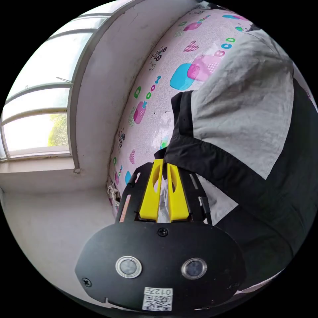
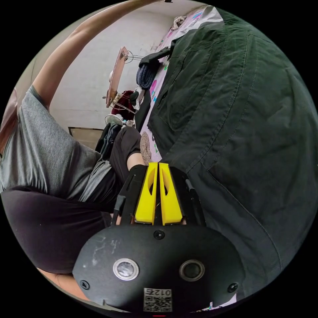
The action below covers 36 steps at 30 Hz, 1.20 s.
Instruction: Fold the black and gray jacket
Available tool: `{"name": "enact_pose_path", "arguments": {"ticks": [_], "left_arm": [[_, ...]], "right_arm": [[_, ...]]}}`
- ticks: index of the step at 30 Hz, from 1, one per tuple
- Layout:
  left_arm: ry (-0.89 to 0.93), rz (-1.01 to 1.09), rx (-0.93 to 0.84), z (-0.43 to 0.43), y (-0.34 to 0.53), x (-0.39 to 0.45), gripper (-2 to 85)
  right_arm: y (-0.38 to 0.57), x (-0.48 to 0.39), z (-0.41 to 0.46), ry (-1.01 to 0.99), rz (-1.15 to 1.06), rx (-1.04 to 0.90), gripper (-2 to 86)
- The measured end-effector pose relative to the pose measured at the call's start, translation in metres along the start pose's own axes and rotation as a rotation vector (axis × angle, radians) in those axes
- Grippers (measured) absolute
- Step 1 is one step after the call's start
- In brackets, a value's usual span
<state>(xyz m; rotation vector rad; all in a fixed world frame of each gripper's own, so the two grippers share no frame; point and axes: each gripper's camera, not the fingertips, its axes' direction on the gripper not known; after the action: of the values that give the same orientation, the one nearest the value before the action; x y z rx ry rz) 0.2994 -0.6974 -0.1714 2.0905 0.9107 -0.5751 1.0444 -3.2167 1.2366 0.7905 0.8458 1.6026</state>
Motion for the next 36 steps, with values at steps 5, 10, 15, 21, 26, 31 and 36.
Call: {"name": "enact_pose_path", "arguments": {"ticks": [5, 10, 15, 21, 26, 31, 36], "left_arm": [[0.431, -0.281, -0.140, 0.071, 0.033, -0.082, 2.3], [0.937, -0.505, -0.005, 0.120, 0.114, -0.134, 3.4], [1.252, -0.452, 0.023, 0.138, 0.210, -0.066, 5.1], [1.602, -0.549, -0.111, 0.192, 0.294, 0.048, 7.4], [1.776, -0.730, -0.057, 0.224, 0.326, 0.079, 7.6], [1.837, -0.871, 0.058, 0.243, 0.335, 0.080, 3.3], [1.587, -0.726, 0.187, 0.203, 0.329, 0.054, 0.9]], "right_arm": [[-0.001, 0.038, 0.019, 0.051, 0.002, -0.039, -1.0], [0.001, 0.065, 0.032, 0.080, -0.013, -0.053, -1.0], [0.015, 0.081, 0.029, 0.084, -0.043, 0.007, -1.0], [0.043, 0.091, 0.023, 0.042, -0.076, 0.160, -1.0], [0.063, 0.096, 0.025, 0.055, -0.104, 0.258, -1.0], [0.066, 0.105, 0.042, 0.076, -0.111, 0.263, -1.0], [0.050, 0.117, 0.075, 0.128, -0.117, 0.189, -1.0]]}}
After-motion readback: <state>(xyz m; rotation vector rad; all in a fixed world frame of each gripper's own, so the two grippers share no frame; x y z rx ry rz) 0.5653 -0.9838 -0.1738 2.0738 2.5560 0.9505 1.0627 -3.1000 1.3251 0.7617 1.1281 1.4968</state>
